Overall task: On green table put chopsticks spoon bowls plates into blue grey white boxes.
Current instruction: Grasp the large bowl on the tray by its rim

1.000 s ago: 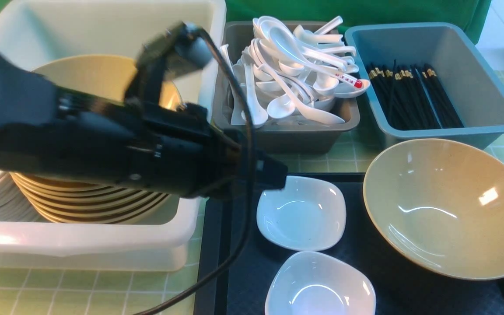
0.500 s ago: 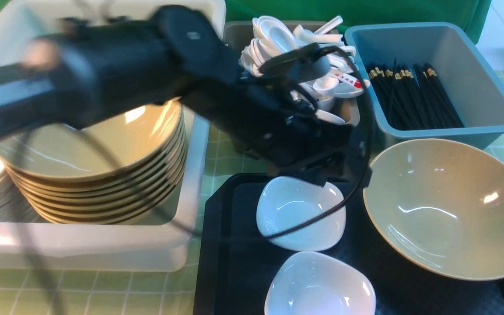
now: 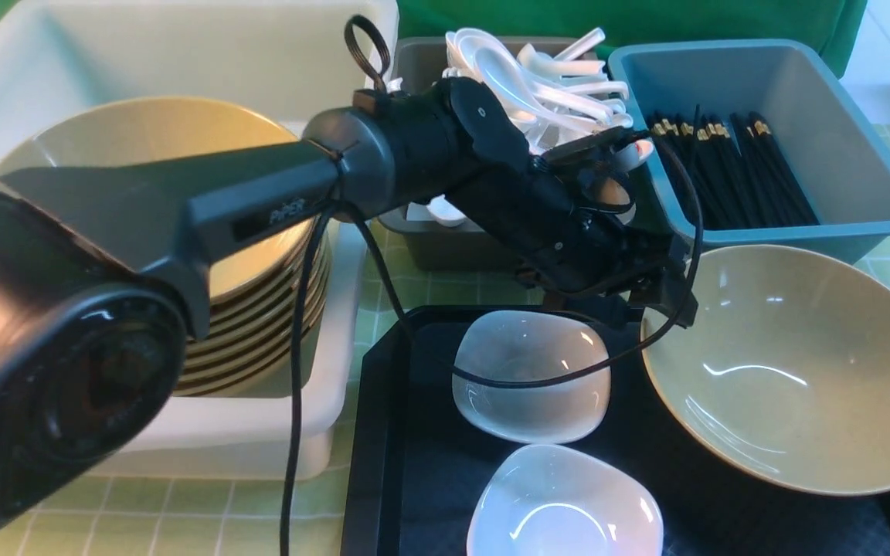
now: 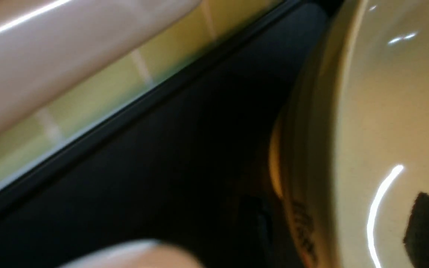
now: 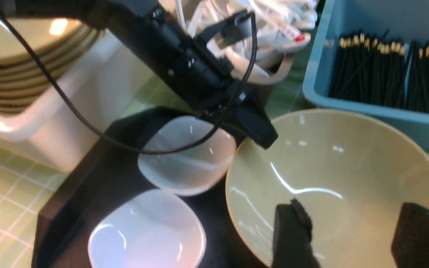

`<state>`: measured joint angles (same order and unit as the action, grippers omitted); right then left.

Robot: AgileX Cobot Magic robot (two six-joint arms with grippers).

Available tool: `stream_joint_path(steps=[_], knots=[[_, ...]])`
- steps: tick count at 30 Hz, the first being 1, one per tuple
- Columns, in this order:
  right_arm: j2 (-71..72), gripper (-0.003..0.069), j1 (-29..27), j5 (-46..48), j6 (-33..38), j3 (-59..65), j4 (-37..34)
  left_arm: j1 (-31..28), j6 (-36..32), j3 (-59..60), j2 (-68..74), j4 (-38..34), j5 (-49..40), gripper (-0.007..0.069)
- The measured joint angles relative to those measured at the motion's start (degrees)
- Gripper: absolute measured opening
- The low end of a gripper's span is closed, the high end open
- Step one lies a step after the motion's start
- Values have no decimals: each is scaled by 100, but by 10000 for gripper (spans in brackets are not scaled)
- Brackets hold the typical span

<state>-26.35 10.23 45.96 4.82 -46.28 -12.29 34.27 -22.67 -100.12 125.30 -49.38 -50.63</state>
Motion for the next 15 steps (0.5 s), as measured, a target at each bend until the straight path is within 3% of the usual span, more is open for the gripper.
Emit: stream_joint_path(steps=[3,5,6,8,9,10,12,15], knots=[[-39,351,5,46,66,48,13,0,-190,-7,42,-170,-8,353],[-63,304,5,105,145,62,13,0,-202,-7,96,-214,-54,214],[-63,293,5,111,151,62,13,0,-202,-7,117,-214,-65,191],[-63,187,5,133,190,62,13,0,-204,-7,198,-233,-156,60],[-63,187,5,132,195,62,13,0,-204,-7,197,-246,-156,50],[-63,120,5,153,210,62,13,-5,-218,-7,203,-246,-156,27],[-63,55,5,174,249,62,13,-5,-292,-7,203,-240,-202,15],[-63,25,5,192,447,62,7,-10,-312,-7,137,-193,-346,15]])
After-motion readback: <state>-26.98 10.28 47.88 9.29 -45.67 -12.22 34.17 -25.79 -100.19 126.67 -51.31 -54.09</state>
